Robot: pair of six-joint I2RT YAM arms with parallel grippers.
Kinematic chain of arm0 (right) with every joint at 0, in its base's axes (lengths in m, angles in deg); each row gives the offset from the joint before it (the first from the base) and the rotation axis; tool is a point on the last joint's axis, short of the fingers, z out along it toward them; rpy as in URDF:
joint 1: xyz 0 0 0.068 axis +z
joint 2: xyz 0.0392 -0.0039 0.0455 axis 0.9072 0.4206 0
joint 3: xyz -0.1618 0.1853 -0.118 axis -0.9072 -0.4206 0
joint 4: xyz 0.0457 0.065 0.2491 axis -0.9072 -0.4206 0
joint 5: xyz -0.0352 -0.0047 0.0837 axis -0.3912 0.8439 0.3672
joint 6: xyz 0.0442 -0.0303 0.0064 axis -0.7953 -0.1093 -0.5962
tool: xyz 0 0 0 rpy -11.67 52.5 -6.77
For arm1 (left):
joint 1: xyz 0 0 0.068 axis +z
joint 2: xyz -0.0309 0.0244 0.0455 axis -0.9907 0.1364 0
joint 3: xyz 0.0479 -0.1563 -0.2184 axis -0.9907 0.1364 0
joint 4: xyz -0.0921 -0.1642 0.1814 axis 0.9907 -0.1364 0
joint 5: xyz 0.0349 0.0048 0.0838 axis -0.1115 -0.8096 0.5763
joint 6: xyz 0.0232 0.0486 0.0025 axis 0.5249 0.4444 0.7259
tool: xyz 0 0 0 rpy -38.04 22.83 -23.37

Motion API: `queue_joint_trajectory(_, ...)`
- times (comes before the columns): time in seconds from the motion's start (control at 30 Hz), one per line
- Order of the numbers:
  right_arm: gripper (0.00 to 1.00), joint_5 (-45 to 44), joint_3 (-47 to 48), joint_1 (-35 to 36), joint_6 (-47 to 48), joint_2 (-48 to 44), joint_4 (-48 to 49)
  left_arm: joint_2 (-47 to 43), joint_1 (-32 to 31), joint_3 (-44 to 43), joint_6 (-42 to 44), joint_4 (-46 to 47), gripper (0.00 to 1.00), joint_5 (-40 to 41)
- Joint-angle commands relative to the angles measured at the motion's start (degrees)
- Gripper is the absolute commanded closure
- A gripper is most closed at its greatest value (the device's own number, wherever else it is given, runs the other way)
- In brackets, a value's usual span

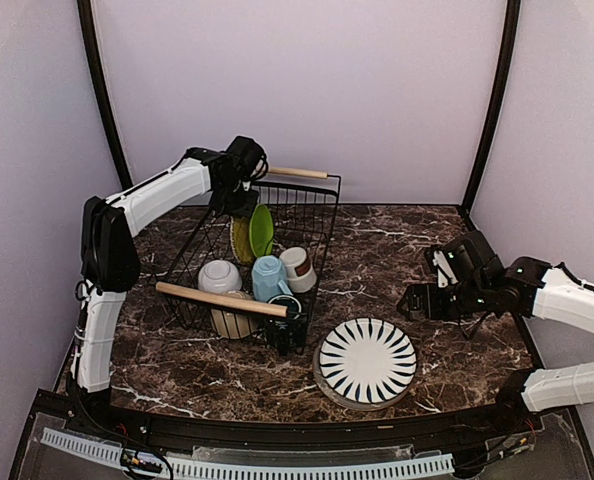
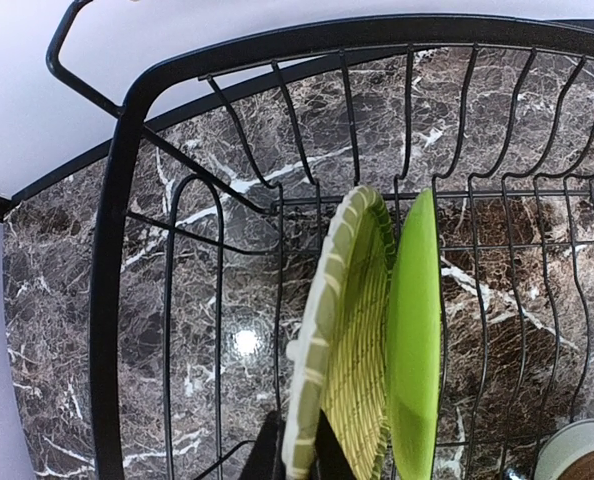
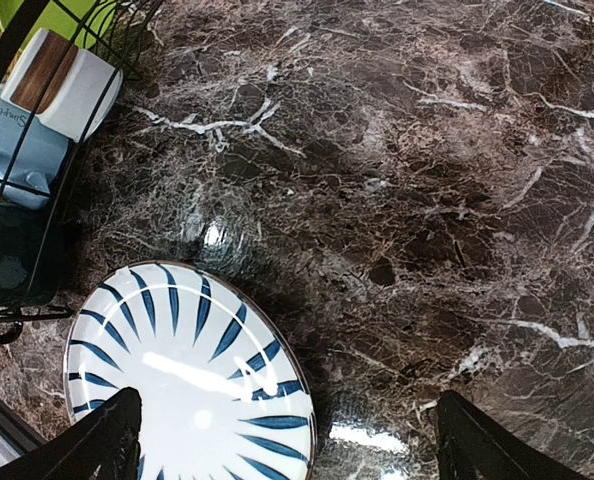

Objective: Unload the mixed dishes from the dish rack
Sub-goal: Grab the plate from the dish rack, then pass from the left arm to the right

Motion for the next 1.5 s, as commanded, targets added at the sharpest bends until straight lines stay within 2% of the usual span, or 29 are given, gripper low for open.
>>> queue_joint_trajectory(0.0,0.01,-0.18,-0.89,-0.22,-0.53,-0.10,1.57,-0.13,-0.14,-3.27,0.03,-5.20,0.99,0.79)
queue_joint_trajectory(0.5,0.01,-0.04,-1.07,-0.23,-0.60,0.63,1.93,-1.35,-1.96,-12.90,1.91,-11.10,0.99,7.76)
queue_joint_trajectory(0.7,0.01,0.14,-0.83,-0.27,-0.54,1.01,2.11,-7.37,-2.32,-13.33,2.41,-11.78,0.99,10.29)
queue_joint_trajectory(0.83,0.01,0.61,-0.60,-0.22,-0.60,1.44,2.69,-12.96,-2.54,-11.37,1.62,-11.12,0.99,9.17)
queue_joint_trajectory(0.97,0.01,1.31,-0.46,-0.26,-0.54,2.00,3.46,-21.91,-2.57,-2.55,0.21,-4.69,0.99,3.03)
queue_joint_trajectory(1.1,0.01,2.20,-0.07,-0.22,-0.40,2.44,4.09,-32.22,-2.51,13.09,-2.42,9.17,0.99,-6.04)
queue_joint_trajectory(1.27,0.01,2.35,1.73,-0.35,1.56,2.69,5.44,-43.70,-2.51,29.13,-6.37,26.27,0.99,-21.13)
queue_joint_trajectory(1.37,0.01,0.79,3.83,-0.76,3.86,3.54,5.52,-46.76,-2.47,37.85,-9.23,37.37,0.99,-29.43)
queue_joint_trajectory(1.47,0.01,3.57,6.26,-2.72,5.79,3.95,6.49,-47.50,-2.46,41.57,-11.88,43.12,0.99,-36.99)
